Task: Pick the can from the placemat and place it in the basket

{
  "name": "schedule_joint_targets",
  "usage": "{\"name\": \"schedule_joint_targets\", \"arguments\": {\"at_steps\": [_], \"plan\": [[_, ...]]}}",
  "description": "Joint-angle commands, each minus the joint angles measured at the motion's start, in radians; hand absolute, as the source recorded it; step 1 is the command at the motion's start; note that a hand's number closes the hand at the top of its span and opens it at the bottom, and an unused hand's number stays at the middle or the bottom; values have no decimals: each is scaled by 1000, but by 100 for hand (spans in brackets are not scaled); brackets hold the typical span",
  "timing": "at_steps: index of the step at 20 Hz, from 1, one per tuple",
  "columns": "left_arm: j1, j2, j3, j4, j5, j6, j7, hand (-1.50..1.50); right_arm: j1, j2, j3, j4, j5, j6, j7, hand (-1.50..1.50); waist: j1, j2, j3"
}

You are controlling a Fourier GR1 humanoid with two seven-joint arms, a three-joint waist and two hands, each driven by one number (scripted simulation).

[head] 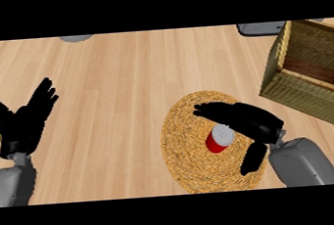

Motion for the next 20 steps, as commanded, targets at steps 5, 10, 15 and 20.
{"name": "schedule_joint_targets", "arguments": {"at_steps": [5, 10, 15, 20], "plan": [[50, -2, 19, -11, 1, -29, -42, 0, -14, -59, 72, -14, 128, -24, -82, 150, 3, -1, 0], [-34, -11, 32, 21, -10, -13, 7, 0, 51, -17, 86, 27, 189, -102, -120, 150, -2, 0, 0], [-3, 12, 49, -33, 7, -42, 42, 0, 29, 3, 85, 66, 219, -117, -143, 150, 2, 0, 0], [28, 1, 51, 9, -2, -44, -14, 0, 99, 208, 95, -61, 262, -102, 223, 150, -16, -7, -2]]}}
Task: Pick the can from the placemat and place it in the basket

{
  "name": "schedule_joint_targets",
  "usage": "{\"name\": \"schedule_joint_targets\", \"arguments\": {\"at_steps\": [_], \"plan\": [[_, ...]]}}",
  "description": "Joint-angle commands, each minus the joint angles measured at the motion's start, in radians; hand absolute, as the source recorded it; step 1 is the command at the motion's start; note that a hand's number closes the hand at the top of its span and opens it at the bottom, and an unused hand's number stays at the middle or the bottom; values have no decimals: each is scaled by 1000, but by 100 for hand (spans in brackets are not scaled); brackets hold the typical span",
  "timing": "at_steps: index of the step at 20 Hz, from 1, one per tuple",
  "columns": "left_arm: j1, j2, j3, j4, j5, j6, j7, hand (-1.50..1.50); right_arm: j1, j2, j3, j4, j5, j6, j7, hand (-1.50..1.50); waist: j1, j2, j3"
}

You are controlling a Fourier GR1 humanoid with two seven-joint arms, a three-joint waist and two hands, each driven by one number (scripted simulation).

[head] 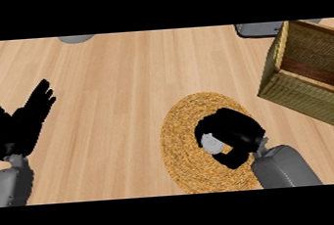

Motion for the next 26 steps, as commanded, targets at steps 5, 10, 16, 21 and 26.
{"name": "schedule_joint_targets", "arguments": {"at_steps": [5, 10, 16, 21, 26], "plan": [[14, 22, 32, -6, 2, 16, 11, 0, 179, 163, 4, -132, 19, -139, 614, 150, -35, -10, 4], [-4, -15, -3, 4, -7, 16, 0, 0, 222, 165, 188, -317, -211, -387, 882, 150, -12, 2, 7], [-11, -10, -7, 0, -13, 13, 4, 0, 89, 166, 392, -568, -141, -682, 1090, 150, 0, -1, 4], [2, -25, -15, -3, -32, 35, -3, 0, -127, 166, 447, -674, 66, -651, 1475, 150, 1, 0, 2], [-9, -32, -17, 25, -34, 31, -20, 0, -335, 166, 410, -729, 121, -506, 1712, 150, -1, 1, 2]]}}
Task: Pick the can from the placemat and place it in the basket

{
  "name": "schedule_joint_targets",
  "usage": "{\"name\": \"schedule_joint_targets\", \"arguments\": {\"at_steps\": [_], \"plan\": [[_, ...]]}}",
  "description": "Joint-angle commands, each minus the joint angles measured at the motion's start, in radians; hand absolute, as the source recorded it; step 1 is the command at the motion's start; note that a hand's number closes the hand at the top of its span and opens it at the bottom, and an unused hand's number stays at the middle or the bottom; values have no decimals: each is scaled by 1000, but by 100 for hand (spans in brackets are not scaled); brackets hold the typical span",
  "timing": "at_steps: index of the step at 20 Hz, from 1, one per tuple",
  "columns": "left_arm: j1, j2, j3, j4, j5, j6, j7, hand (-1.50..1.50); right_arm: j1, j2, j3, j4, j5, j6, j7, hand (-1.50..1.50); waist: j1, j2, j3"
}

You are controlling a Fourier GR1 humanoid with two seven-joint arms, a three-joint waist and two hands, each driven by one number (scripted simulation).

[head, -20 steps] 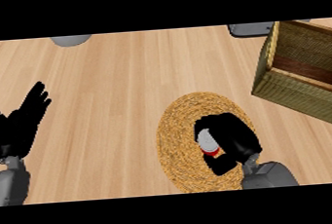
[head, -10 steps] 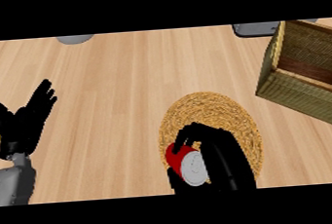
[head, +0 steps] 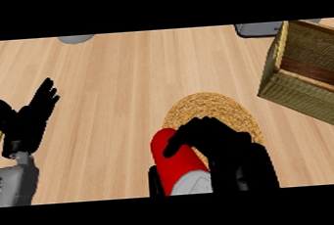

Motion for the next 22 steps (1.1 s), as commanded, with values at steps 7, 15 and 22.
{"name": "schedule_joint_targets", "arguments": {"at_steps": [7, 15, 22], "plan": [[-28, 19, 16, 12, 19, -25, 4, 0, -430, 6, -277, 92, -17, 218, 291, 150, 9, 3, -1], [6, 23, 16, 24, 2, -27, -21, 0, -620, -18, -586, 287, -7, 293, 167, 150, 4, 9, 2], [25, 9, 2, -26, -6, -12, 5, 0, -651, -165, -735, 411, 8, 382, 64, 150, 3, 7, 3]]}}
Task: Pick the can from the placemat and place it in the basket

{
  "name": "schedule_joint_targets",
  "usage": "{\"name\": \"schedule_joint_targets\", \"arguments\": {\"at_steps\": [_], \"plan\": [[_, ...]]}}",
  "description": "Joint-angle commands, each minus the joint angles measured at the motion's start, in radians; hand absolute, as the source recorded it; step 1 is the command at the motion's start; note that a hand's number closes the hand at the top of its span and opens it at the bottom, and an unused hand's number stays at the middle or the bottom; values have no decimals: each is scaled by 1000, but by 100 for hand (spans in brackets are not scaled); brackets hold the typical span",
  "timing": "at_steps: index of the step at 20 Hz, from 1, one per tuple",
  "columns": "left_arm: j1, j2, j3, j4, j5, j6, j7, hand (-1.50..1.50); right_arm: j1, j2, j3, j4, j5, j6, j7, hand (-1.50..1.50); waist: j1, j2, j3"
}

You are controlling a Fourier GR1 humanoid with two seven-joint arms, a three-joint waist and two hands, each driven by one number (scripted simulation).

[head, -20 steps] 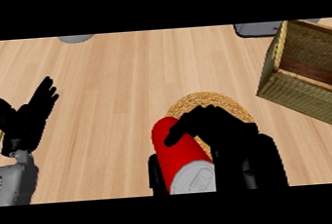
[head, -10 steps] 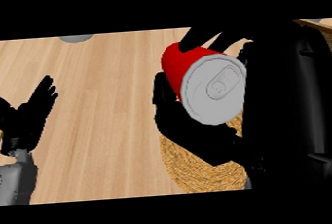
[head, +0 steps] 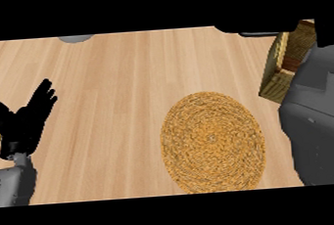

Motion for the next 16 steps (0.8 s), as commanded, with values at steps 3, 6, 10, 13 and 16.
{"name": "schedule_joint_targets", "arguments": {"at_steps": [3, 6, 10, 13, 16], "plan": [[14, -33, -22, -27, -14, 19, -8, 0, -42, -80, -117, 107, 14, 76, 37, 150, 6, 2, 1], [1, -15, -5, 6, -7, 3, -18, 0, 53, -137, -187, 32, -52, 113, -27, 150, -3, 2, 1], [4, -6, 9, -18, 6, -2, 9, 0, 178, -163, -199, 33, -56, 55, -123, 150, 2, 3, 1], [-3, 28, 35, -18, 39, -48, 1, 0, 276, -233, -319, 18, -146, 12, -258, 150, -1, 5, 2], [-36, 6, 26, 41, 17, -23, -10, 0, 290, -207, -320, 127, -150, -76, -321, 150, 5, 7, 1]]}}
